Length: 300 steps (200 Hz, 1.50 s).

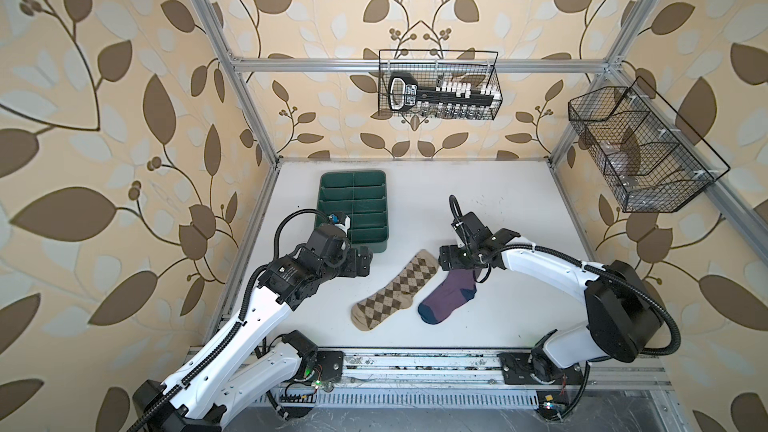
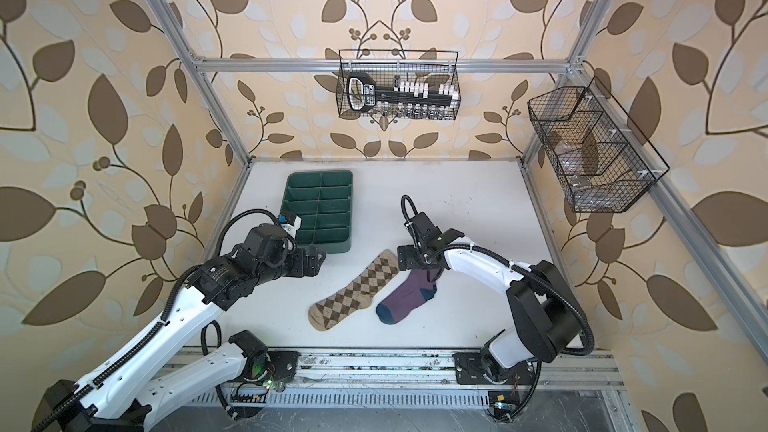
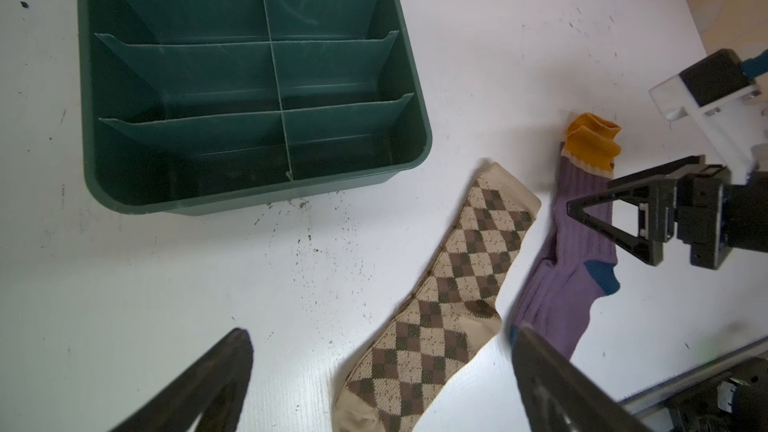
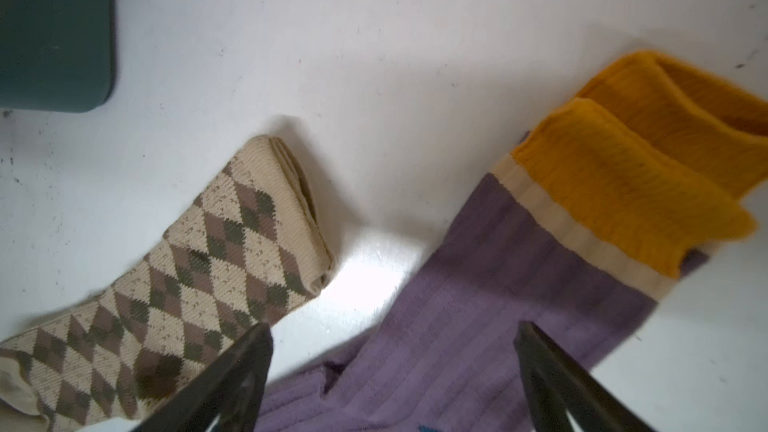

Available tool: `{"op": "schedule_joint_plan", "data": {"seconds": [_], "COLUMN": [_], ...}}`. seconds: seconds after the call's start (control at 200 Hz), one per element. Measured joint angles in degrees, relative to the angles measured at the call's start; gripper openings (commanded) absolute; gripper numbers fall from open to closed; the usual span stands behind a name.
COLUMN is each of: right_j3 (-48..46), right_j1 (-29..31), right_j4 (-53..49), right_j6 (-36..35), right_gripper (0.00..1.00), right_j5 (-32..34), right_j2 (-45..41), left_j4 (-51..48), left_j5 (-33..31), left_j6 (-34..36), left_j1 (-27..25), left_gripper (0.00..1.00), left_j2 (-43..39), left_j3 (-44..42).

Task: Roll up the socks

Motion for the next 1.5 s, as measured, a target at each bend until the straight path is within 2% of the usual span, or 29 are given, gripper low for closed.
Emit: {"op": "schedule_joint_plan", "data": {"seconds": [0.305, 0.375, 0.44, 0.595, 0.795, 1.015, 1.105, 1.175, 1.245, 1.375, 1.5], "right_j3": [-6.14, -7.76, -9.62, -12.22, -12.15, -14.27, -15.89, -16.17, -15.80, -11.39, -5.95], "right_j1": [-12.24, -15.78, -18.73, -21.42, -23.74, -36.81, -39.04, -38.62, -35.47, -22.32, -11.98], "right_j4": [12.02, 15.85, 19.93, 23.65, 15.87, 8.68, 6.51, 4.70, 3.23, -1.64, -5.29], "right_j6": [0.85, 0.79, 1.20, 1.88, 0.48, -0.63, -0.28, -0.33, -0.87, -2.69, -3.45], "right_gripper": [0.91, 0.97, 0.98, 0.99, 1.00, 1.00, 1.00, 1.00, 1.00, 1.00, 1.00], "right_j5": [-8.52, -11.65, -15.06, -17.84, -11.32, -0.83, 2.99, 4.81, 6.73, 12.37, 13.27], "right_j2": [2.38, 2.23, 1.64, 0.02, -3.58, -9.27, -12.26, -14.67, -17.31, -19.67, -18.88], "left_j4": [0.00, 0.00, -0.02, -0.04, -0.04, -0.09, -0.11, -0.13, -0.13, -0.13, -0.07], "left_j5": [-0.57, -0.68, -0.96, -1.75, -1.90, -2.10, -2.14, -2.38, -2.51, -2.75, -1.68], "left_j6": [-0.02, -0.02, -0.04, -0.04, -0.04, -0.09, -0.15, -0.22, -0.24, -0.26, -0.24], "left_j1": [0.00, 0.00, 0.00, 0.02, 0.00, 0.00, 0.00, 0.00, 0.00, 0.00, 0.00], "left_gripper": [0.99, 0.99, 0.99, 0.99, 0.99, 0.99, 0.99, 0.99, 0.99, 0.99, 0.99], "left_j2": [0.20, 0.50, 0.81, 1.01, 1.01, 0.70, 0.26, 0.02, -0.04, -0.04, -0.04], "left_j3": [0.00, 0.00, 0.00, 0.00, 0.00, 0.00, -0.02, 0.00, 0.00, 0.00, 0.00]}}
